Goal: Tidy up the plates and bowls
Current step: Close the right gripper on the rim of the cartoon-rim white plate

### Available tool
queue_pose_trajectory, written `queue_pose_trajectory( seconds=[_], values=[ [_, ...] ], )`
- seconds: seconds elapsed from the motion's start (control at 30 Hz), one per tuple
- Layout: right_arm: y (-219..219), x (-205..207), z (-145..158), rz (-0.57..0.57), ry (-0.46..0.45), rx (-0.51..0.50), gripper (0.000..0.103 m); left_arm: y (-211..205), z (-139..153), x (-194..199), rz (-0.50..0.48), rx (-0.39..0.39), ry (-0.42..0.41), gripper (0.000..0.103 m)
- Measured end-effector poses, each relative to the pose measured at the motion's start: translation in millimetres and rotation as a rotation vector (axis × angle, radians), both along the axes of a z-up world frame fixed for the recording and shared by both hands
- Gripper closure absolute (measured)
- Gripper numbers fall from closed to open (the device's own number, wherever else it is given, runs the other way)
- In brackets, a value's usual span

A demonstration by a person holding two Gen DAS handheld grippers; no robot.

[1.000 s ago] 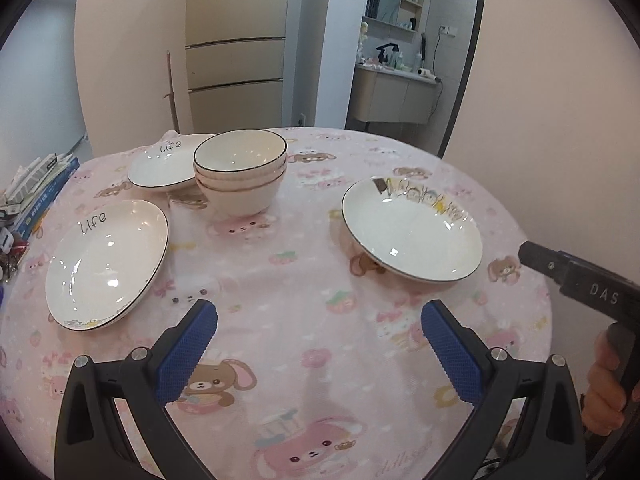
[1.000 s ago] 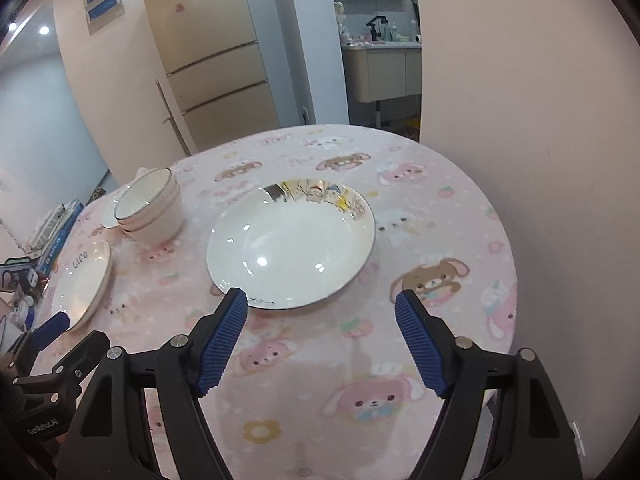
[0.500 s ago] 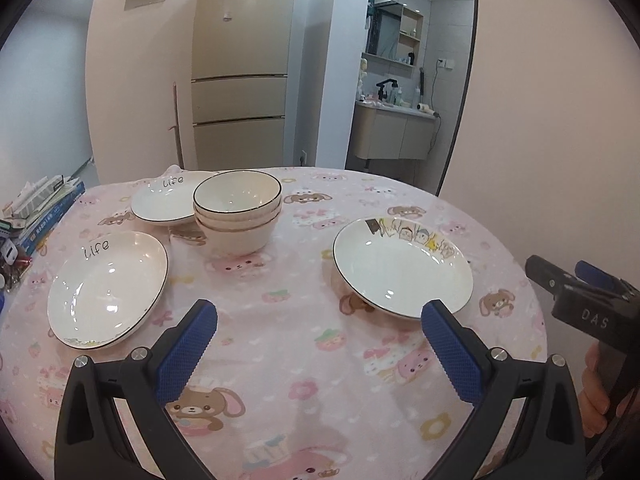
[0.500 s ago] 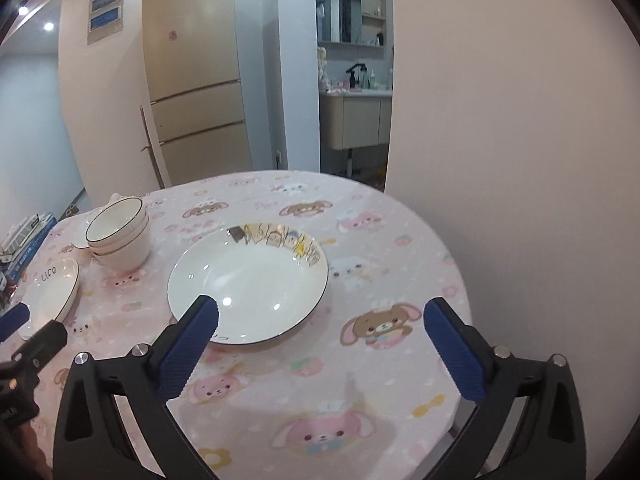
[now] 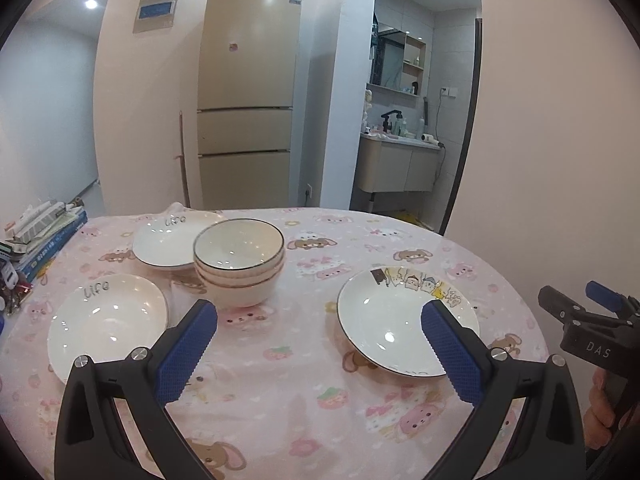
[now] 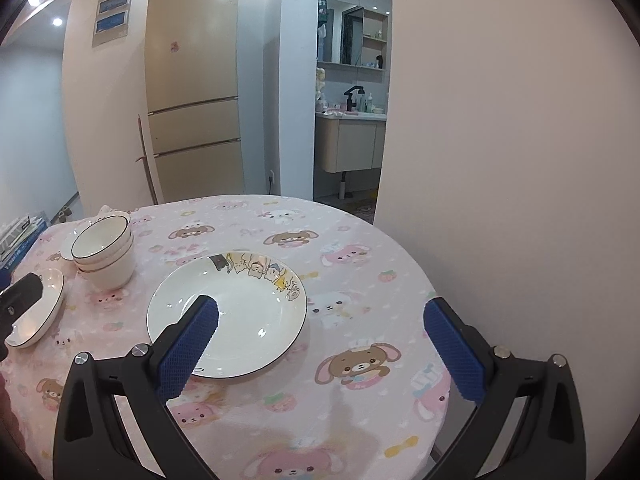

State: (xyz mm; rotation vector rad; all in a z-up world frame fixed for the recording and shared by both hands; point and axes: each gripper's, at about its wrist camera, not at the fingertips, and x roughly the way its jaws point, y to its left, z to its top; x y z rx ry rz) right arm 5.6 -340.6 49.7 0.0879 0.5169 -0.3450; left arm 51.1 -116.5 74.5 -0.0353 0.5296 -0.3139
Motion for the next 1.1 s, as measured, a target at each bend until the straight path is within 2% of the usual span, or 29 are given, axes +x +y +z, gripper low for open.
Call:
queue_pose_trajectory(
  seconds=[0.07,0.13,0.2,0.23,0.27,0.3,0.43,0.53,0.67,0.8,0.9,1.0,1.1],
  values=[
    [-5,5,-3,0.007,0.004,0.016,0.001,-6,-6,9,-0.025,-0.013,0.032,0.0],
    [-11,11,-8,0.009,0.01,0.036,0.001,-12,-13,18,-0.035,-0.014,0.07,0.008],
    [-19,19,-14,0.01,0.016,0.068,0.001,-19,-22,26,-0.045,-0.008,0.105,0.011],
    [-22,22,-17,0.011,0.017,0.086,0.004,-22,-27,31,-0.049,-0.006,0.125,0.013],
    [-26,26,-21,0.01,0.028,0.105,0.015,-25,-31,36,-0.051,-0.007,0.143,0.016],
    [-29,29,-24,0.012,0.04,0.118,0.021,-28,-36,41,-0.054,-0.011,0.166,0.024],
    [-44,51,-45,0.038,0.089,0.236,0.034,-36,-60,67,-0.068,-0.053,0.282,0.043],
    [-55,63,-60,0.051,0.106,0.33,0.045,-37,-76,85,-0.044,-0.078,0.362,0.045],
    [-67,80,-76,0.071,0.109,0.434,0.058,-36,-88,100,-0.021,-0.097,0.405,0.053],
    [-77,94,-90,0.084,0.119,0.526,0.063,-38,-96,115,-0.045,-0.163,0.454,0.056],
    [-82,102,-99,0.082,0.131,0.577,0.066,-43,-106,124,-0.063,-0.176,0.496,0.067],
    [-83,108,-106,0.109,0.143,0.621,0.071,-48,-116,129,-0.073,-0.177,0.524,0.068],
    [-79,113,-111,0.13,0.159,0.628,0.072,-49,-126,131,-0.08,-0.207,0.56,0.068]
  ],
)
